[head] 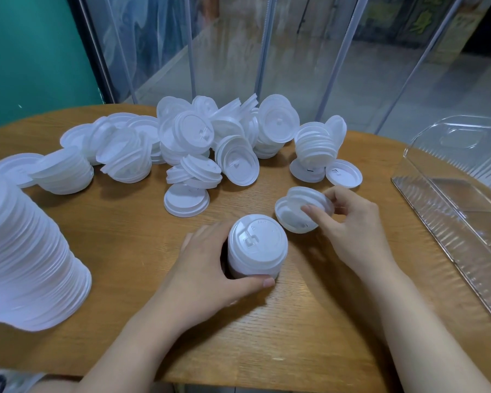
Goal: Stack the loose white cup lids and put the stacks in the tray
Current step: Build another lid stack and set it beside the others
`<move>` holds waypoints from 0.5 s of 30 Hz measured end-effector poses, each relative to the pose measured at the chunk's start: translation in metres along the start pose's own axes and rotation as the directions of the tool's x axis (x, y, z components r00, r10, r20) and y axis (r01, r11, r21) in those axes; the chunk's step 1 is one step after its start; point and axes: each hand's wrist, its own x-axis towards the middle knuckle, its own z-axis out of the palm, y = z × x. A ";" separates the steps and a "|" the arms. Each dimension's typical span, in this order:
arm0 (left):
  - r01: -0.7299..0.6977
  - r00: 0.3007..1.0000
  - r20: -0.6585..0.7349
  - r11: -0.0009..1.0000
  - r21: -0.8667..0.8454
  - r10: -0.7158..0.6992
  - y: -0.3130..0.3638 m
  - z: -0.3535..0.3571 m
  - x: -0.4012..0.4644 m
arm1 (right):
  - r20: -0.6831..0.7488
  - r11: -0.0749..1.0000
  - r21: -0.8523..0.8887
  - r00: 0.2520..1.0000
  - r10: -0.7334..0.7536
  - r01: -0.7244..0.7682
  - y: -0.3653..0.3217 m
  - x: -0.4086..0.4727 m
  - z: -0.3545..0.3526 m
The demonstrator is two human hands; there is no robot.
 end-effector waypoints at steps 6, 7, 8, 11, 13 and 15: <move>0.002 1.000 0.001 1.000 0.006 -0.002 0.001 0.000 -0.001 | -0.076 0.994 0.004 0.991 -0.107 0.108 0.002 0.000 -0.001; 0.001 1.000 0.000 1.000 0.008 -0.001 0.000 0.000 -0.001 | -0.085 0.993 -0.007 0.990 -0.116 0.116 0.003 0.000 -0.001; 0.002 1.000 0.000 1.000 0.009 -0.002 0.000 0.000 0.000 | -0.091 0.993 -0.010 0.989 -0.117 0.117 0.003 0.001 -0.001; 0.004 1.000 0.003 1.000 0.010 -0.004 0.000 0.000 0.000 | -0.092 0.995 0.010 0.991 -0.094 0.095 0.005 0.001 -0.002; -0.003 1.000 -0.002 1.000 0.016 0.003 0.000 0.000 0.000 | -0.055 0.998 0.033 0.997 -0.049 0.051 0.006 0.000 -0.004; -0.005 1.000 -0.004 1.000 0.018 0.005 0.000 0.000 0.000 | -0.011 1.000 0.011 1.000 -0.006 0.006 0.008 0.000 -0.003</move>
